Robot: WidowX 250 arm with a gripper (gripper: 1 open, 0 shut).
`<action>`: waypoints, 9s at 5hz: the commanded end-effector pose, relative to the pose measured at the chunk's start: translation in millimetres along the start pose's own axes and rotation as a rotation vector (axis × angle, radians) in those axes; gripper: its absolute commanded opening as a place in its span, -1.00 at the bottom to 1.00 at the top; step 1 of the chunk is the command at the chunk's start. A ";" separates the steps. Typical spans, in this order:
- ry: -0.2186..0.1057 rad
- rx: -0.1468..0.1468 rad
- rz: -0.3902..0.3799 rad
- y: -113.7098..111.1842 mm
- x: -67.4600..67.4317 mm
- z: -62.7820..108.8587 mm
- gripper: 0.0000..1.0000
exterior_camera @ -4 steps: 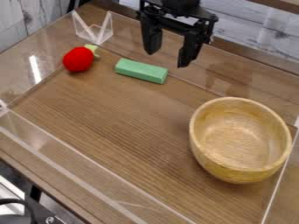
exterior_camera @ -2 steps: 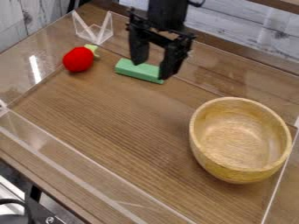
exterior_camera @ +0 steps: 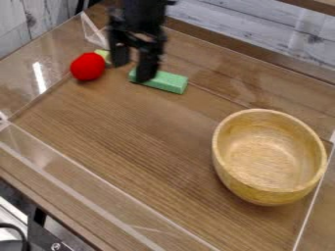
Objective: Move the red fruit to the right side of the table
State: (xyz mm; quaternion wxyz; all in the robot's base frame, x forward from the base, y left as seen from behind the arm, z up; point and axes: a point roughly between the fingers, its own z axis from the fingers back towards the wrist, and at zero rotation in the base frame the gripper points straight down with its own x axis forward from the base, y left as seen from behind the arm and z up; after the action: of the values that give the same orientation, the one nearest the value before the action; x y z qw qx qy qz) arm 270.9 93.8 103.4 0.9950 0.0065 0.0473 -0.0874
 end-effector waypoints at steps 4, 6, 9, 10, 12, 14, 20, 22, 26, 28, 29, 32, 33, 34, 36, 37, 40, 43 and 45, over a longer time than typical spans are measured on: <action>-0.108 0.063 0.013 120.8 9.9 1.3 1.00; -0.105 0.054 0.070 128.8 27.2 -14.8 1.00; -0.126 0.049 0.014 121.4 28.0 -39.9 1.00; -0.140 0.044 0.018 122.5 27.7 -37.5 1.00; -0.168 0.020 -0.063 128.3 35.2 -20.1 1.00; -0.171 -0.005 -0.033 131.3 35.0 -17.4 1.00; -0.278 0.026 -0.464 3.0 95.8 42.4 -1.00; -0.284 0.015 -0.616 -22.2 98.8 46.0 -1.00; -0.287 -0.015 -0.681 -54.2 112.2 11.0 -1.00; -0.270 -0.041 -0.675 -47.9 113.6 -18.1 -1.00; -0.265 -0.047 -0.644 -49.8 116.3 -29.0 -1.00; -0.252 -0.039 -0.658 -51.8 120.8 -7.6 -1.00; -0.243 -0.054 -0.745 -49.6 117.5 -16.1 -1.00; -0.238 -0.064 -0.763 -45.6 114.2 -24.1 -1.00; -0.227 -0.078 -0.756 -48.6 116.4 -41.6 -1.00; -0.228 -0.081 -0.741 -49.0 115.4 -43.9 1.00; -0.238 -0.074 -0.720 -52.2 97.4 -25.5 1.00; -0.306 0.007 -0.587 -38.7 74.0 7.0 1.00; -0.364 0.034 -0.495 -14.0 62.9 48.5 1.00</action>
State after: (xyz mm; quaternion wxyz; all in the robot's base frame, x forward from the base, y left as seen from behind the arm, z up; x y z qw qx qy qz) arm 328.8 66.2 122.7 0.9395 -0.0255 -0.1017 -0.3262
